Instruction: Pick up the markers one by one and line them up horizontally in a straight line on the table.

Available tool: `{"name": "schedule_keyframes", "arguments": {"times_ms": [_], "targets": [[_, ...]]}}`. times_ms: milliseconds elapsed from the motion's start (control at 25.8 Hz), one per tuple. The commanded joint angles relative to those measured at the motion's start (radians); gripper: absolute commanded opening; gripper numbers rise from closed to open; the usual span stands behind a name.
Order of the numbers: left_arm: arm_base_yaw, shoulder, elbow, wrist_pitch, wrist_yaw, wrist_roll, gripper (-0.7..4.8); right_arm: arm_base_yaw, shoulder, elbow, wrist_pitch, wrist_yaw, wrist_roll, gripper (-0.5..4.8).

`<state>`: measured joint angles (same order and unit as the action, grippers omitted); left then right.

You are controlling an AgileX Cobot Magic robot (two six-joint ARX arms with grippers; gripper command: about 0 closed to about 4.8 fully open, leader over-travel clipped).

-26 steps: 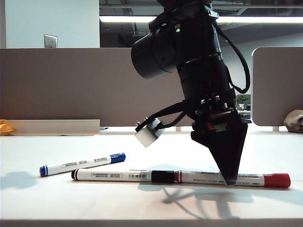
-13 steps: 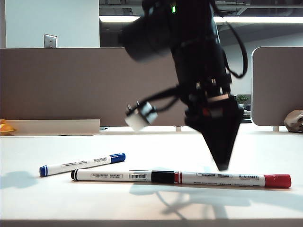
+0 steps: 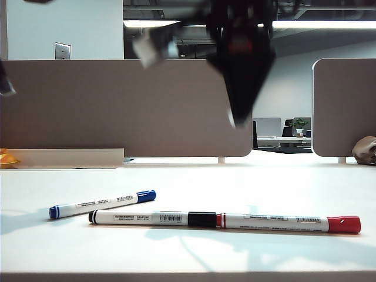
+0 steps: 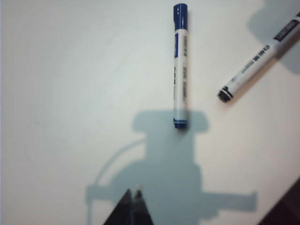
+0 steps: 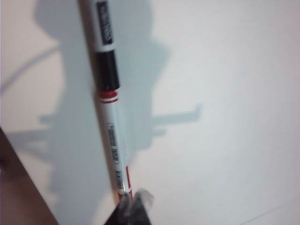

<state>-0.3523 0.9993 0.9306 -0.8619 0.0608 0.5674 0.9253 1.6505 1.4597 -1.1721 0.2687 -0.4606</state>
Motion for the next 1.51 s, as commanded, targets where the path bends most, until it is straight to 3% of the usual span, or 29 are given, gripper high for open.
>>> {"name": "schedule_keyframes", "arguments": {"times_ms": [39,232,310,387,581,929,1393,1510], "targets": [[0.001,0.053,0.002,0.067,0.007,0.003,0.57,0.016,-0.090,0.029,-0.012,-0.002,0.055,-0.01],[0.002,0.193,0.002,0.177,0.007,0.067,1.04,0.064,-0.329,0.043,0.019,-0.043,0.133,-0.01],[0.002,0.246,0.002,0.223,0.006,0.069,1.65,0.076,-0.402,0.043,0.027,-0.069,0.183,-0.01],[0.002,0.314,0.002,0.290,0.006,0.073,1.88,0.102,-0.496,0.043,0.028,-0.088,0.245,-0.01],[0.002,0.433,0.002,0.393,0.021,0.098,1.84,0.154,-0.607,0.043,0.017,-0.084,0.262,-0.02],[0.002,0.493,0.002,0.396,0.245,0.114,1.77,0.168,-0.640,0.042,-0.007,-0.030,0.286,-0.01],[0.002,0.531,0.002,0.374,0.257,0.117,1.72,0.168,-0.640,0.039,-0.029,-0.009,0.291,-0.01],[0.002,0.581,0.002,0.363,0.250,0.117,1.46,0.168,-0.642,0.039,-0.029,-0.009,0.308,-0.01]]}}
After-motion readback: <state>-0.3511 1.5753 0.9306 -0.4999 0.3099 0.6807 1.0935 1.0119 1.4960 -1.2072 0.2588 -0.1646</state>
